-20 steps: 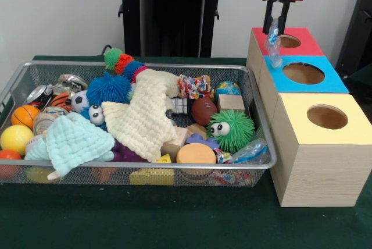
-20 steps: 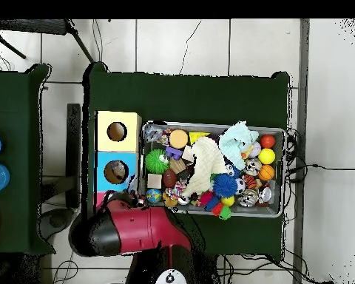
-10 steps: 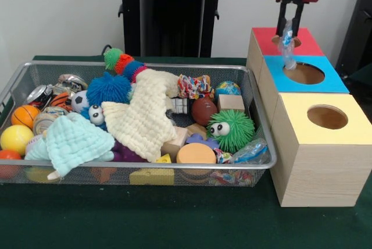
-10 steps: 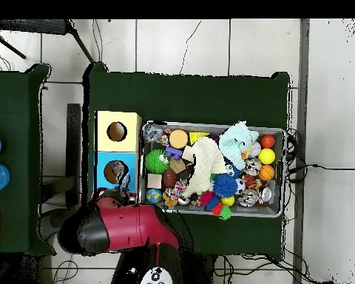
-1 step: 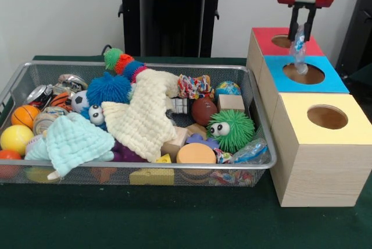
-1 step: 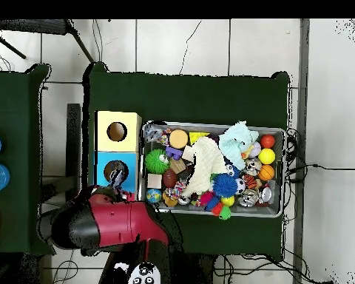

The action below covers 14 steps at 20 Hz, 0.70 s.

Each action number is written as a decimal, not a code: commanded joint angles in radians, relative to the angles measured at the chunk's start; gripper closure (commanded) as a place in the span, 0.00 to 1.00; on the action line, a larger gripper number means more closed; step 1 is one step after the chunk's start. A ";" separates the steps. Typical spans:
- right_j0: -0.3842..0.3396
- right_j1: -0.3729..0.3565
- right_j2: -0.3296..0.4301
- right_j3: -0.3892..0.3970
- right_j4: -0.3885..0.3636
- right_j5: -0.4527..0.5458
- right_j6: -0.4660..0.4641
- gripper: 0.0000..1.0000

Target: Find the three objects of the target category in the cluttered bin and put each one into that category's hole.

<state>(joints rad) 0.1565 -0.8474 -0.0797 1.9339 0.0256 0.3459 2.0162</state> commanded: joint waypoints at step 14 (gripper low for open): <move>-0.045 0.010 -0.043 -0.137 0.057 0.104 0.130 0.00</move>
<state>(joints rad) 0.1661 -0.8460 -0.1369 1.8886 0.0452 0.3490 2.0162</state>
